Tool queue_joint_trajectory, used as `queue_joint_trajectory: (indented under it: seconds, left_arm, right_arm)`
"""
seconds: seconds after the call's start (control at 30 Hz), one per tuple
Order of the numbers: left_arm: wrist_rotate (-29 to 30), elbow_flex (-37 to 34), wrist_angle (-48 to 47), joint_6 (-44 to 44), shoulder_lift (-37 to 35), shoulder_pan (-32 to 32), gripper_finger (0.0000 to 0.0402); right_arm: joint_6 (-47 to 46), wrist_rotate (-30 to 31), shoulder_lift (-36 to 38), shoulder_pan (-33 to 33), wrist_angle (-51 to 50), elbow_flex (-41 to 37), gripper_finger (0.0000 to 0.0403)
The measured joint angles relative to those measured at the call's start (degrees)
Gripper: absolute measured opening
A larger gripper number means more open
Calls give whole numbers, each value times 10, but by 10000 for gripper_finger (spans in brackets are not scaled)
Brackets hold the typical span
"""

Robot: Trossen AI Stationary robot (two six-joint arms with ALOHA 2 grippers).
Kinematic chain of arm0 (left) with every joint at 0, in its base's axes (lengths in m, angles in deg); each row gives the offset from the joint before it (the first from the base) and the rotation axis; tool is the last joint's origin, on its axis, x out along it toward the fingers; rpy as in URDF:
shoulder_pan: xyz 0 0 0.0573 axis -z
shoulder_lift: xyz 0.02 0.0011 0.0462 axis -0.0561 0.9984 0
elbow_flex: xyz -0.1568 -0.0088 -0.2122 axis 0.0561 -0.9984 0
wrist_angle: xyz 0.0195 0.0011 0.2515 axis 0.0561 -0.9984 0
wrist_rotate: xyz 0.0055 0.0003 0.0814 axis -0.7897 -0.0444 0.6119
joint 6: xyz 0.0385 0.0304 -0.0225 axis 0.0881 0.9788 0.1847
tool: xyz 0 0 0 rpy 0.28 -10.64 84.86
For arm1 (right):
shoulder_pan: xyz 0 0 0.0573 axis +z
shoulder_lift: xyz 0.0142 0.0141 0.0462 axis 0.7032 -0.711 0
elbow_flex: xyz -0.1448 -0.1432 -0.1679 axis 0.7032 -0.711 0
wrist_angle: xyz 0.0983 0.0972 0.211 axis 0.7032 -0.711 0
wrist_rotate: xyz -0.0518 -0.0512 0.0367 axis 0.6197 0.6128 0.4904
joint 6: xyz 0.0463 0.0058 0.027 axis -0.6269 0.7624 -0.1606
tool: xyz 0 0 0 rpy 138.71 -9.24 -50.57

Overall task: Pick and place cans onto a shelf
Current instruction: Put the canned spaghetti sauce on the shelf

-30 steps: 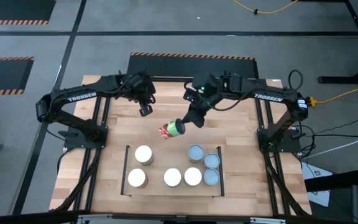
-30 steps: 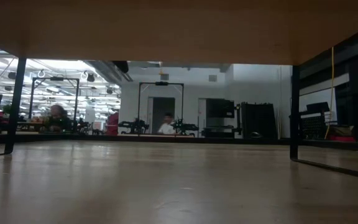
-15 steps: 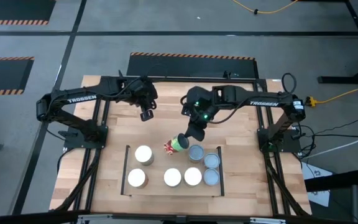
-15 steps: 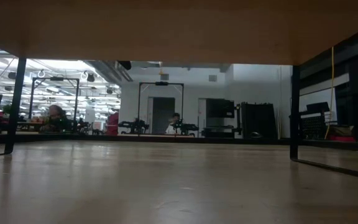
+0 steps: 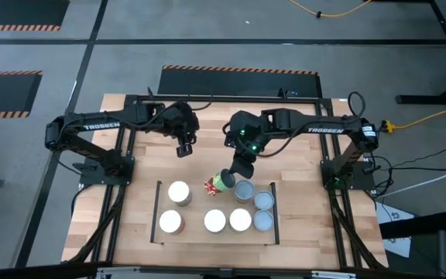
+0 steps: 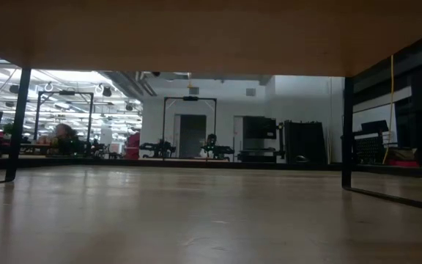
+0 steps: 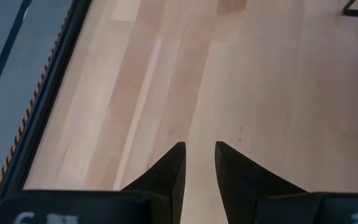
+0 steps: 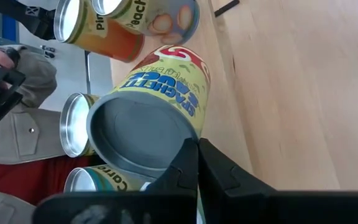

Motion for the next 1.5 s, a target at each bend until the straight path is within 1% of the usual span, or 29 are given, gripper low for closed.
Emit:
queue_joint_trajectory:
  seconds: [0.27,0.6,0.93,1.23,1.5]
  left_arm:
    - [0,0,5,4,0,28,80]
    - [0,0,10,4,0,63,80]
    - [-5,0,30,20,0,128,80]
    - [-5,0,83,21,0,184,80]
    - [0,0,112,21,17,210,80]
  right_arm:
    - [1,0,-23,0,-6,0,0]
    - [2,-1,-25,0,-7,0,0]
    - [1,-1,-25,1,-7,0,13]
    - [1,-1,-25,1,-7,0,15]
    - [1,-1,-25,1,-7,0,15]
